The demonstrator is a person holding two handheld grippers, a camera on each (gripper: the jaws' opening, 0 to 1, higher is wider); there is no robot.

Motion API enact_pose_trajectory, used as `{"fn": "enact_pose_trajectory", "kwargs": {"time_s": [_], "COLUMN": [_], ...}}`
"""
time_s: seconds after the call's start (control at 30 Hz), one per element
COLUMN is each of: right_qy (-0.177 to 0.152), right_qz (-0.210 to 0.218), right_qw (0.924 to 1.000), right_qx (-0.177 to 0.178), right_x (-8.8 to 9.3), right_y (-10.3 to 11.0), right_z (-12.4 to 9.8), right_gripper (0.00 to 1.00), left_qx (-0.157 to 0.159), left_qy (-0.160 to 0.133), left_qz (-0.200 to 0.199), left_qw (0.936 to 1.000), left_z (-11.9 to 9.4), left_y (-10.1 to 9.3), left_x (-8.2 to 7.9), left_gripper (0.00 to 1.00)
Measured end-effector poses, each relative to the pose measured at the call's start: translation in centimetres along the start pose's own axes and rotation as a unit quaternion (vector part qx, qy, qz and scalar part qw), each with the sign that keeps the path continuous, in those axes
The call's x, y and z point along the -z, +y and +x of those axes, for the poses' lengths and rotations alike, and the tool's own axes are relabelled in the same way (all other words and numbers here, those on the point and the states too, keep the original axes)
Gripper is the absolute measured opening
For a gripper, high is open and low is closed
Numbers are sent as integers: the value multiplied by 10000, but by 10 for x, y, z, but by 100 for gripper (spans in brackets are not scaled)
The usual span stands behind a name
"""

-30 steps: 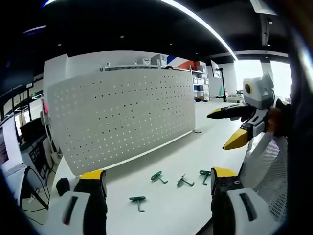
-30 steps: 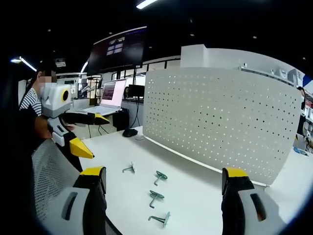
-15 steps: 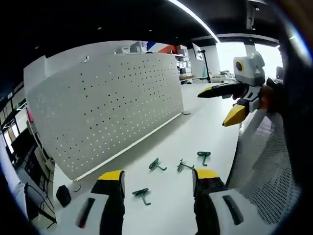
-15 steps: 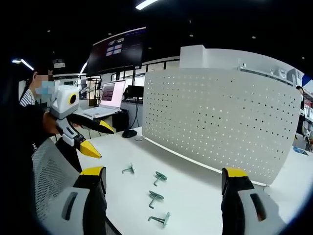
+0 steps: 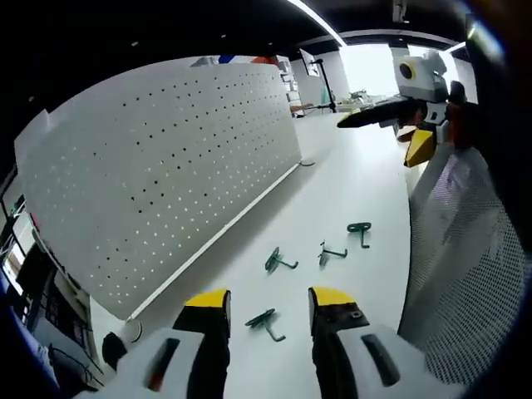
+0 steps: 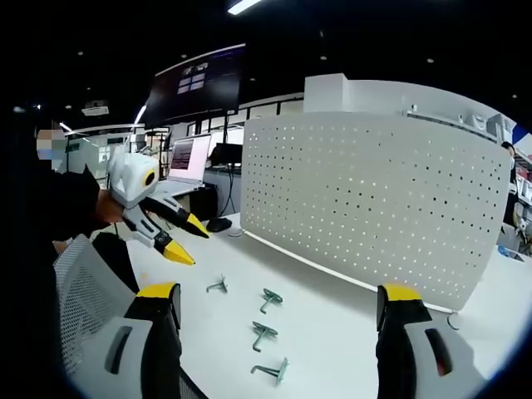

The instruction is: Insert the hook assembly into the mounting plate slot until the hook locks in place.

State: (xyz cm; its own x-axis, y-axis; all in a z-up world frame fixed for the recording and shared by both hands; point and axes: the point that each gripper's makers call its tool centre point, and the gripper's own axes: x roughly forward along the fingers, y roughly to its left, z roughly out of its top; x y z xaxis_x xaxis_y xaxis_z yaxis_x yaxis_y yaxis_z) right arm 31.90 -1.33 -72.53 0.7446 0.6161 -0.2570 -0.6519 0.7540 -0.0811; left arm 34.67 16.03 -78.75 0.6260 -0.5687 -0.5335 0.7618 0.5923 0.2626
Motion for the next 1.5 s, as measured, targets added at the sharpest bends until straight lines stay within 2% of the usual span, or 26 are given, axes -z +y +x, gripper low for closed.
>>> {"fn": "enact_pose_trajectory", "kwargs": {"time_s": [0.33, 0.57, 0.63, 1.17, 1.5], "right_qy": [35, 25, 30, 57, 48], "right_qz": [0, 36, 40, 92, 94], "right_qw": [10000, 9999, 9999, 9998, 9998], "right_qx": [50, 105, 114, 150, 151], "right_x": [1, 1, 1, 2, 2], "right_y": [-2, -5, -6, -8, -8], "right_z": [0, 0, 0, 2, 2], "right_gripper": [95, 95, 95, 95, 95], "left_qx": [331, 602, 631, 753, 701], "left_qy": [494, 814, 871, 1205, 1252], "left_qz": [214, 515, 560, 752, 704], "left_qw": [9980, 9935, 9926, 9870, 9871], "left_z": [32, 52, 56, 69, 68], "left_y": [5, 3, 3, 6, 5], "left_x": [23, 38, 42, 64, 66], "left_gripper": [28, 19, 19, 12, 3]}}
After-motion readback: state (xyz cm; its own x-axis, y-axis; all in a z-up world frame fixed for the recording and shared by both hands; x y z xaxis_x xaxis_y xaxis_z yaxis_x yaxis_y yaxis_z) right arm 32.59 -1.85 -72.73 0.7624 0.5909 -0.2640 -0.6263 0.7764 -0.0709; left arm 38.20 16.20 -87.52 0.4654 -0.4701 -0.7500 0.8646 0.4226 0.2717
